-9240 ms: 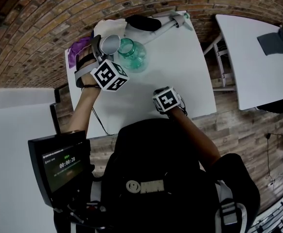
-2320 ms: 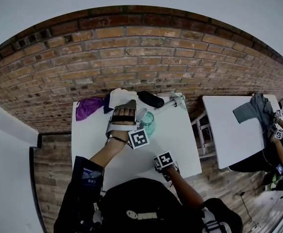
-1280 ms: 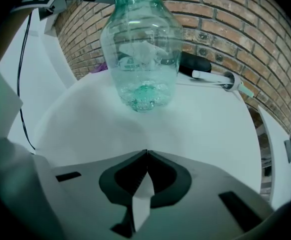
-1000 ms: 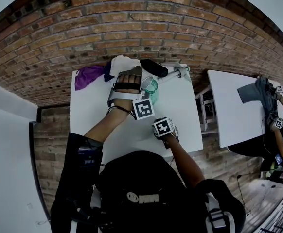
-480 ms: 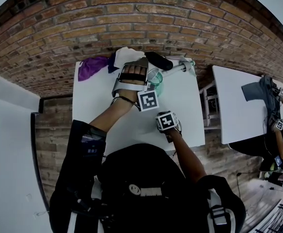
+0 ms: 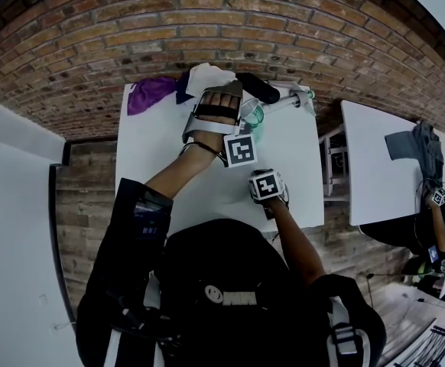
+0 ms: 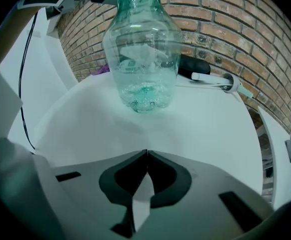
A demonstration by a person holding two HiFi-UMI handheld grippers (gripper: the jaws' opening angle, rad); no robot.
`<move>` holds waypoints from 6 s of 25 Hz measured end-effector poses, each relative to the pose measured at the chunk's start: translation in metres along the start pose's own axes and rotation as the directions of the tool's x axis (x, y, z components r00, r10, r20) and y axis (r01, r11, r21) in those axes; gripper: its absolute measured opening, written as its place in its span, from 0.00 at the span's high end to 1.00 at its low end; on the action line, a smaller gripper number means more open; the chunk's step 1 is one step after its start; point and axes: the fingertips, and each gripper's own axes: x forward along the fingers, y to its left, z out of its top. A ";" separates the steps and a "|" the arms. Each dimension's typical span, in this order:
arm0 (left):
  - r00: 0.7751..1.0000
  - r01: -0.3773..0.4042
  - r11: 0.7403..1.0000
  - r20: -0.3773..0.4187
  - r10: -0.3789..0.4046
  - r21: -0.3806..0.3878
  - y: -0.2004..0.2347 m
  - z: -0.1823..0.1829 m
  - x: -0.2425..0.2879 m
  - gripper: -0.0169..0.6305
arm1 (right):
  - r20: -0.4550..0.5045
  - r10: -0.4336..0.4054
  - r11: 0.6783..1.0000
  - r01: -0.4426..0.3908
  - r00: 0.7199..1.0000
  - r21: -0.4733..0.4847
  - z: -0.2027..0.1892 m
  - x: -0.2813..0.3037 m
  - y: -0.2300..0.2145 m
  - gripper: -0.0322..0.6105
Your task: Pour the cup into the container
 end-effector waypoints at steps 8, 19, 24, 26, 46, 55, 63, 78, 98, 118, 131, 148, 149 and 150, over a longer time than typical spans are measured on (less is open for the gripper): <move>1.000 -0.002 1.000 -0.002 0.002 0.011 -0.001 0.000 0.000 0.52 | 0.003 0.008 1.000 -0.008 1.000 -0.005 0.001 0.001 0.001 0.94; 1.000 -0.023 0.999 0.001 0.023 0.043 0.000 0.001 -0.001 0.52 | -0.001 0.006 1.000 -0.006 1.000 -0.003 0.000 0.000 0.001 0.94; 1.000 -0.026 0.999 -0.003 0.026 0.048 0.001 0.001 -0.001 0.52 | 0.001 0.006 1.000 -0.006 1.000 -0.006 0.000 0.000 0.001 0.94; 1.000 -0.029 0.998 -0.005 0.030 0.051 0.001 0.000 -0.002 0.52 | 0.002 0.004 1.000 -0.004 1.000 -0.006 0.001 0.000 0.001 0.94; 0.998 -0.054 0.996 -0.018 0.056 0.077 0.000 0.000 -0.003 0.52 | 0.025 -0.005 1.000 0.005 1.000 0.000 0.001 -0.001 0.001 0.94; 0.998 -0.057 0.995 -0.020 0.059 0.087 -0.002 0.001 -0.003 0.52 | 0.020 -0.002 1.000 0.002 1.000 0.000 -0.001 -0.001 0.001 0.94; 0.998 -0.064 0.992 -0.019 0.067 0.107 -0.001 0.000 -0.004 0.52 | 0.025 -0.004 1.000 0.004 1.000 -0.004 0.000 -0.002 0.001 0.94; 0.997 -0.073 0.988 -0.020 0.076 0.133 -0.001 0.002 -0.004 0.52 | 0.035 -0.007 1.000 0.007 0.999 -0.007 0.000 -0.002 0.000 0.94; 0.997 -0.071 0.988 -0.021 0.074 0.137 -0.003 0.002 -0.003 0.52 | 0.042 -0.006 1.000 0.007 0.999 -0.006 0.001 -0.002 0.000 0.94; 0.995 -0.100 0.977 -0.009 0.104 0.187 -0.001 0.004 -0.006 0.52 | 0.042 -0.012 1.000 0.012 0.999 0.002 0.000 -0.002 0.002 0.94; 0.995 -0.096 0.977 -0.001 0.098 0.189 -0.001 0.007 -0.007 0.52 | 0.047 -0.014 1.000 0.014 0.999 -0.002 -0.001 -0.001 0.001 0.94; 0.965 0.206 0.960 0.122 -0.232 0.190 -0.020 0.004 -0.014 0.52 | 0.060 -0.021 1.000 0.022 0.998 -0.016 0.000 -0.001 0.001 0.94; 0.956 0.239 0.949 0.122 -0.267 0.204 -0.022 0.003 -0.014 0.52 | 0.063 -0.023 1.000 0.024 0.998 -0.018 0.000 -0.001 0.001 0.94; 0.947 0.267 0.938 0.122 -0.298 0.221 -0.024 0.001 -0.014 0.52 | 0.065 -0.023 1.000 0.025 0.998 -0.019 0.001 -0.001 0.001 0.94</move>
